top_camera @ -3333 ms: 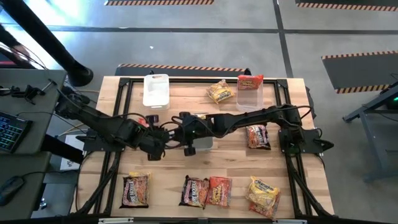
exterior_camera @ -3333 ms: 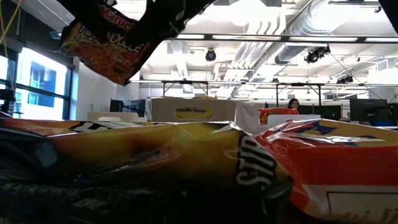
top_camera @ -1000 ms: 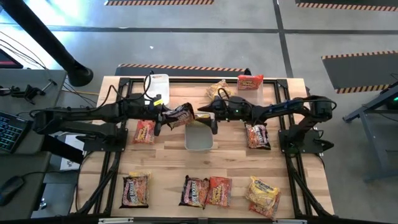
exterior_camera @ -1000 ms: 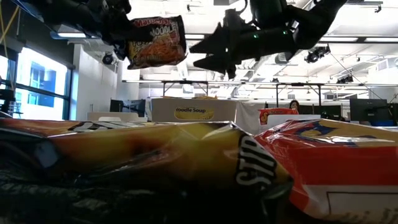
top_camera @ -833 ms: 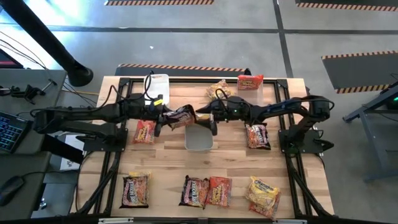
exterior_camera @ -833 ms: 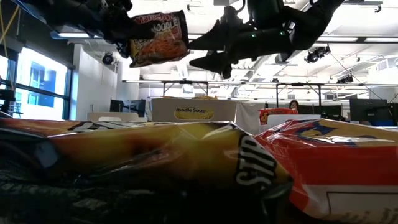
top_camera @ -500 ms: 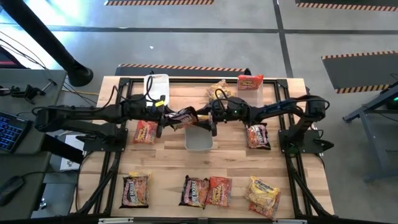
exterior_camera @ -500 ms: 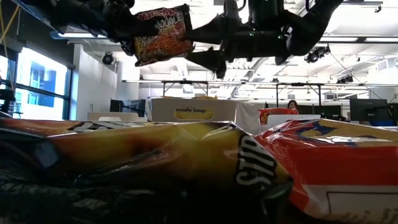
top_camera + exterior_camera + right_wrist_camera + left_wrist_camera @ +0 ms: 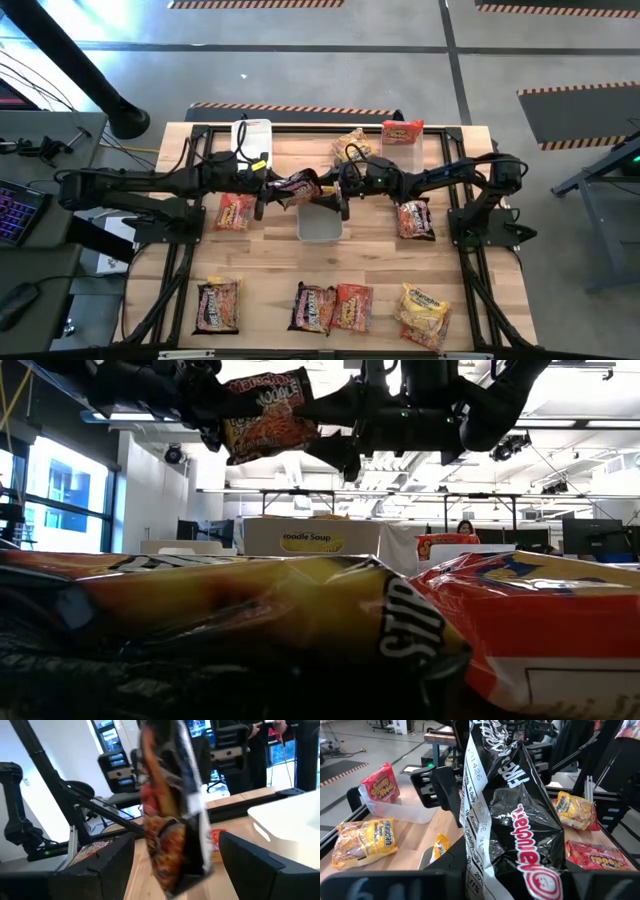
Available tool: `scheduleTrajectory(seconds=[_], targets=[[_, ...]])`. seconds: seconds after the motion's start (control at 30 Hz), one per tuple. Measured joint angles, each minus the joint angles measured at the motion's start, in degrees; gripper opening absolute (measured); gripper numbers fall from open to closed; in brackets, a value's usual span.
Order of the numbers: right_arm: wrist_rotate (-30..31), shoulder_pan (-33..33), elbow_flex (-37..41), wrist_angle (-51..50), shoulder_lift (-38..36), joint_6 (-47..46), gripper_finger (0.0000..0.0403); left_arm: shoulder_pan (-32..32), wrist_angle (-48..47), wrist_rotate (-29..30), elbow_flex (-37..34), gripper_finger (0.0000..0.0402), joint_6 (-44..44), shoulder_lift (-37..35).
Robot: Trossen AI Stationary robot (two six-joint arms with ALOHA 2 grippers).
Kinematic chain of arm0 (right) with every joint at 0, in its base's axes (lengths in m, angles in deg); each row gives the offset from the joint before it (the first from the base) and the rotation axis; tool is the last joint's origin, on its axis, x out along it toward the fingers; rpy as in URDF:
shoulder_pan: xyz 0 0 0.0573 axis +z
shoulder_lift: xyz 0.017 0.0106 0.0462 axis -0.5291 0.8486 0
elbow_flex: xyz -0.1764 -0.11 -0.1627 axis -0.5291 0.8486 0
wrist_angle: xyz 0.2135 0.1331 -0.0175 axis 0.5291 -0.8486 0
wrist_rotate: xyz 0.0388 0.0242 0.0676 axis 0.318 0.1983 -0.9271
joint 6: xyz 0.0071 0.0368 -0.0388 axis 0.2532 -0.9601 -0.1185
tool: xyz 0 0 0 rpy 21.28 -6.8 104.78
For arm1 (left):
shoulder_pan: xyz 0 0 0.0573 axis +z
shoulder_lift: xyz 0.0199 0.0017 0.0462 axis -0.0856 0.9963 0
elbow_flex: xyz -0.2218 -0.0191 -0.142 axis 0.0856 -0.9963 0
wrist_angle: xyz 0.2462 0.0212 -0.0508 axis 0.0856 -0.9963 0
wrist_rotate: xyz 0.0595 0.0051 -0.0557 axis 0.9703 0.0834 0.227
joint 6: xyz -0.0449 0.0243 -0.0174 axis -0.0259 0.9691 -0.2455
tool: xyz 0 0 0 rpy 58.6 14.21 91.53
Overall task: Sort Maruchan noodles
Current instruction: Put the black noodle pack into the white bin
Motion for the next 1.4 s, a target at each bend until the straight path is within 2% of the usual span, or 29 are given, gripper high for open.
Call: scheduleTrajectory(seconds=[0.37,0.5,0.7,0.93,1.07,1.17,1.4], targets=[[0.3,0.4,0.0,1.4,0.0,-1.0,0.0262,0.0,1.6,0.0,2.1,0.0093,-0.5,2.7],[0.3,0.4,0.0,1.8,0.0,-1.0,0.0235,0.0,1.7,0.0,2.4,0.0093,-0.6,2.6],[0.8,0.4,0.0,2.5,0.0,-1.0,0.0170,0.0,1.2,0.0,2.4,0.0094,-2.4,2.6],[1.0,0.4,0.0,2.5,0.0,0.5,0.0096,-0.1,1.1,0.0,2.4,0.0162,-2.1,2.6],[0.7,0.4,0.0,2.5,0.0,1.1,0.0082,-0.2,0.2,0.1,2.4,0.0197,-2.0,2.0],[0.7,0.4,0.0,2.5,0.0,1.6,0.0089,-0.1,-5.6,0.2,4.0,0.0218,-2.0,0.6],[0.7,0.4,0.0,2.1,0.0,3.9,0.0091,0.1,-25.6,-0.5,13.5,0.0244,-3.6,-0.8]])
